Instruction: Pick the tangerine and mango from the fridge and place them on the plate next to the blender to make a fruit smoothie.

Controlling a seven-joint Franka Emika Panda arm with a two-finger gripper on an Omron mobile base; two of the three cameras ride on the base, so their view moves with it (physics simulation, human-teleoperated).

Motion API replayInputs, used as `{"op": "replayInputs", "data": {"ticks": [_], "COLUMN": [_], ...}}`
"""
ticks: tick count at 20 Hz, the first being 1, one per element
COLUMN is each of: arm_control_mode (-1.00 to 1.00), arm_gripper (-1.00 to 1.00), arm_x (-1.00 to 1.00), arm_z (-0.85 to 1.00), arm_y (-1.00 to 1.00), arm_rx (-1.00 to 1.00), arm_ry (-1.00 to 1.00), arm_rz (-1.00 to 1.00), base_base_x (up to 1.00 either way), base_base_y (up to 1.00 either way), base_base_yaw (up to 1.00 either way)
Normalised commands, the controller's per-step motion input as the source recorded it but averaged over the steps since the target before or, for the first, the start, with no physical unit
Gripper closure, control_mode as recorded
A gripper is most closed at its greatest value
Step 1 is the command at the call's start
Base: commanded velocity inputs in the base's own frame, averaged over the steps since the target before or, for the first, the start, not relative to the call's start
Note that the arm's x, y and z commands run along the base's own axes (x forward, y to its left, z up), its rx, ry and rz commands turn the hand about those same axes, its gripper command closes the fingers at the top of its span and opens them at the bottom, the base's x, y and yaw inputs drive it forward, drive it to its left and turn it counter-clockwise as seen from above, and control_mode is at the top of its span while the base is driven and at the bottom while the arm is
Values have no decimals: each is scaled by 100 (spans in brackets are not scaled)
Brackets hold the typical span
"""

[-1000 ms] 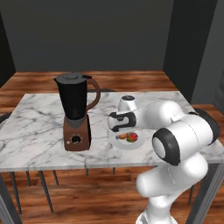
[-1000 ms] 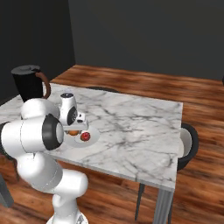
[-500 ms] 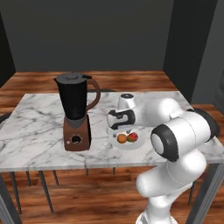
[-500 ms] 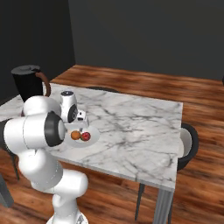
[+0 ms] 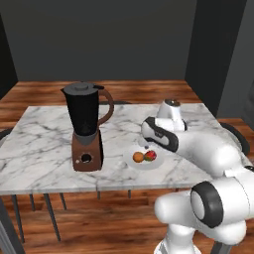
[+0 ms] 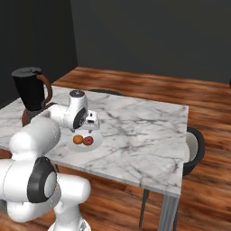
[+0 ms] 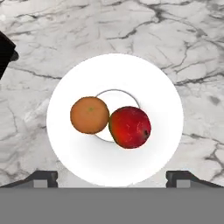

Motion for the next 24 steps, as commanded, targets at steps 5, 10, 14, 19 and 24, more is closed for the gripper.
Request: {"op": "replayInputs", "data": {"ticks": [5,10,14,19,24], "arm_control_mode": [-100,-100,-100,-100,-100], "arm_gripper": [-100,-100,-100,-100,-100], "arm_x": [-100,-100,-100,-100,-71], "arm_z": [49,40,73,100,100], "arm_y": [-91,-97,-82,-51,-2], "arm_rx": [13,11,11,1,-4], "arm_ry": [-39,-28,-20,-15,-7], "arm_rz": [-2,-5,-14,-17,-12], "base_base_x": [0,0,0,0,0], "base_base_y": [0,0,0,0,0], "base_base_yaw": [0,0,0,0,0]}}
